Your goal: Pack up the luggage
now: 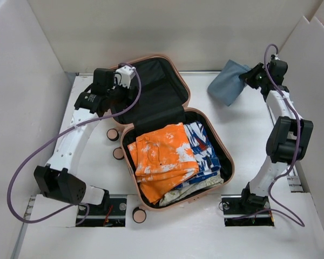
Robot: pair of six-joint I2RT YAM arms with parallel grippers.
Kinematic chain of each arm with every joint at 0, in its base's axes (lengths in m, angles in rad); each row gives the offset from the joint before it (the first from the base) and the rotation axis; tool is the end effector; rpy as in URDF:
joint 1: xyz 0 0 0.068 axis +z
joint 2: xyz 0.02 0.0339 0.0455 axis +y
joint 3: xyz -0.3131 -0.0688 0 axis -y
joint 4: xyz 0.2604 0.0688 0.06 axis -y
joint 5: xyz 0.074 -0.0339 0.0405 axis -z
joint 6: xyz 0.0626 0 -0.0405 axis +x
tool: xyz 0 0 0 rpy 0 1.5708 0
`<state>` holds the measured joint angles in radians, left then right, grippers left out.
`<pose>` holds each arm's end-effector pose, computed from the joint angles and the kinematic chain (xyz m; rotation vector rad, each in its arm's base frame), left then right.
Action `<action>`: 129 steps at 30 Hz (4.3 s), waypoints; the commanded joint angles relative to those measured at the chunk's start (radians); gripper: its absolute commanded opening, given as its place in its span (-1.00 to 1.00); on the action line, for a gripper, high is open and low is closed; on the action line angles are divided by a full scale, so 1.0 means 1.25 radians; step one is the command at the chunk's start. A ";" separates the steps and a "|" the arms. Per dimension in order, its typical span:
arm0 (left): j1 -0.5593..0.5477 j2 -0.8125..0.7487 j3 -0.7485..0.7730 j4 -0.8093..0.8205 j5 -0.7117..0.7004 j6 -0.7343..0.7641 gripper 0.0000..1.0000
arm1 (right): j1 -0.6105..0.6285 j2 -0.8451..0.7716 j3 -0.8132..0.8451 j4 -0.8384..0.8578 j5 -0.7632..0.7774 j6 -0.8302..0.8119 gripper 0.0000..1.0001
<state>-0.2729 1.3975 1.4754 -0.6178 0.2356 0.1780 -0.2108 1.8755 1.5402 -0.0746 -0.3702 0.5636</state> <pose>0.3202 -0.1048 0.4327 0.6079 2.0194 -0.3053 0.4946 -0.0827 0.3304 0.5237 1.9297 0.5942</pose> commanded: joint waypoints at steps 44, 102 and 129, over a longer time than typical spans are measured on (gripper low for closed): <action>-0.003 -0.252 -0.099 -0.116 -0.017 -0.072 0.65 | 1.147 -1.104 -0.719 -0.624 0.697 0.976 -0.67; 0.006 0.081 0.234 0.024 -0.213 -0.007 0.97 | 0.469 -0.498 -0.153 -0.651 0.348 -0.441 0.61; 0.256 0.843 0.734 0.196 -0.287 -0.079 0.43 | 0.328 -0.277 -0.276 -0.558 0.196 -0.620 0.26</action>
<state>0.0463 2.4264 2.3524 -0.4175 -0.0689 0.0956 0.2211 1.5490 1.2076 -0.7757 -0.1493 -0.1669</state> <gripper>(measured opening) 0.719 0.635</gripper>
